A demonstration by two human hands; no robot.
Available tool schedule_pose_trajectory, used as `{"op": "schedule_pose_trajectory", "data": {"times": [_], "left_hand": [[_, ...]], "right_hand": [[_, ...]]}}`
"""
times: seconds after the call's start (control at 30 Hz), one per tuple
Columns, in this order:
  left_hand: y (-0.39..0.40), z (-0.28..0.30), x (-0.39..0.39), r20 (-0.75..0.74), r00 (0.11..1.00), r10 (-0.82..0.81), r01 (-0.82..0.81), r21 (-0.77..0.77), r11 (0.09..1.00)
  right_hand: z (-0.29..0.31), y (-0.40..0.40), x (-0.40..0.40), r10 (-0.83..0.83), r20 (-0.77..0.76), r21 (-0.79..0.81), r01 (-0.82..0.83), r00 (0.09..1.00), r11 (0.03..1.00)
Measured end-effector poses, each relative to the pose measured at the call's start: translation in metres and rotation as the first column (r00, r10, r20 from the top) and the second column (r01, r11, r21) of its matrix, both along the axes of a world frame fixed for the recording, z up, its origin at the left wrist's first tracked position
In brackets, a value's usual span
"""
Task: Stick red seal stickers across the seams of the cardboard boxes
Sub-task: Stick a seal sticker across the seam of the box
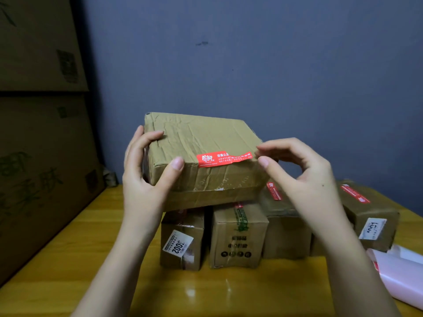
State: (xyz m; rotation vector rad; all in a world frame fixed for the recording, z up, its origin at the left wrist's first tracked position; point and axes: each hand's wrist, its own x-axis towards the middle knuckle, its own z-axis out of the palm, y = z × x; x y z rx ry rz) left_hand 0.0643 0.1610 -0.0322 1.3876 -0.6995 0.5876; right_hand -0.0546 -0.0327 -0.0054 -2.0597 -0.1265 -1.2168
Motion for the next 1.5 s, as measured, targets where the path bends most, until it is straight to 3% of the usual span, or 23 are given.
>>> {"op": "schedule_pose_trajectory", "data": {"times": [0.13, 0.3, 0.53, 0.9, 1.07, 1.37, 1.5], "left_hand": [[-0.004, -0.004, -0.001, 0.017, 0.999, 0.034, -0.034, -0.031, 0.999], [-0.013, -0.005, -0.013, 0.060, 0.994, 0.090, -0.089, -0.015, 0.996], [-0.019, -0.008, -0.017, 0.169, 0.980, 0.103, -0.107, 0.018, 0.994], [-0.021, -0.008, -0.017, 0.093, 0.994, 0.064, -0.061, -0.039, 0.997], [-0.024, -0.009, -0.018, 0.095, 0.993, 0.065, -0.064, -0.011, 0.998], [-0.024, -0.009, -0.017, 0.049, 0.997, 0.059, -0.058, -0.020, 0.998], [-0.027, -0.012, -0.015, -0.014, 0.999, 0.041, -0.042, -0.049, 0.998]], "right_hand": [[-0.006, 0.008, 0.007, -0.230, -0.025, -0.038, 0.229, 0.973, 0.973], [-0.010, 0.026, 0.014, -0.287, -0.009, 0.028, 0.287, 0.958, 0.957], [-0.012, 0.027, 0.016, -0.208, -0.064, 0.266, 0.217, 0.976, 0.939], [-0.015, 0.045, 0.015, -0.154, 0.107, 0.432, 0.093, 0.982, 0.897], [-0.013, 0.047, 0.016, -0.076, 0.221, 0.539, -0.057, 0.972, 0.840], [-0.015, 0.051, 0.018, 0.006, 0.168, 0.431, -0.079, 0.986, 0.899], [-0.018, 0.057, 0.022, -0.121, 0.160, 0.287, 0.071, 0.980, 0.955]]}}
